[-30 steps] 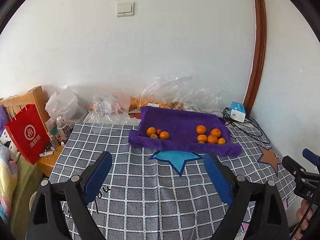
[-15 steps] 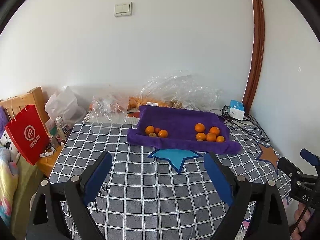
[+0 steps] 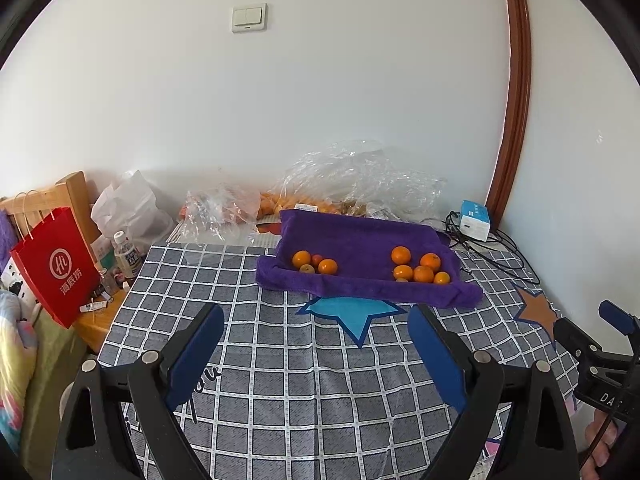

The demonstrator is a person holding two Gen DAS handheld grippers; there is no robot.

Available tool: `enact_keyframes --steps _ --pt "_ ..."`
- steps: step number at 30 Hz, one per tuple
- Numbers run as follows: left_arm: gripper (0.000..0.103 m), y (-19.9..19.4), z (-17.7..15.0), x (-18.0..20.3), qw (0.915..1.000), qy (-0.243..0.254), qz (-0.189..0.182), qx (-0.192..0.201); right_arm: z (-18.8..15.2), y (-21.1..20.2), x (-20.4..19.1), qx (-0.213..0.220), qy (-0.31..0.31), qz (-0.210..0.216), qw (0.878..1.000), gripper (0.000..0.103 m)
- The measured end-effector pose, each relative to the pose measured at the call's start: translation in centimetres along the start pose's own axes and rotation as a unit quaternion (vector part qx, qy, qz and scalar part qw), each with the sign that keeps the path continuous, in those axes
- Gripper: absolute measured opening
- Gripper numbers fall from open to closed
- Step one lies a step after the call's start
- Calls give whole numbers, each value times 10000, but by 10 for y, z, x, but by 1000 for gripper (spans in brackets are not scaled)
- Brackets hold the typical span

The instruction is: Organize fruits

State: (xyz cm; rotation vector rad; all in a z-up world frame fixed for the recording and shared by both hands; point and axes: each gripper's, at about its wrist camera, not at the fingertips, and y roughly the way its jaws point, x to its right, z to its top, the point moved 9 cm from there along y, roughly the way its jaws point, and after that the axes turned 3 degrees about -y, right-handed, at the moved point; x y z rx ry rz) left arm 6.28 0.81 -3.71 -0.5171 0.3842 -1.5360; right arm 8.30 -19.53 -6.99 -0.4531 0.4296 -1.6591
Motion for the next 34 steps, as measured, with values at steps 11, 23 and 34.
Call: enact_keyframes --steps 11,23,34 --pt "93 -2 2 -4 10000 -36 53 23 1 -1 -2 19 -40 14 10000 103" --pt "93 -3 2 -6 9999 -71 69 31 2 -2 -2 21 -10 24 10000 103" --pt "93 -3 2 -6 9999 -56 103 38 2 -2 -3 17 13 47 10000 103"
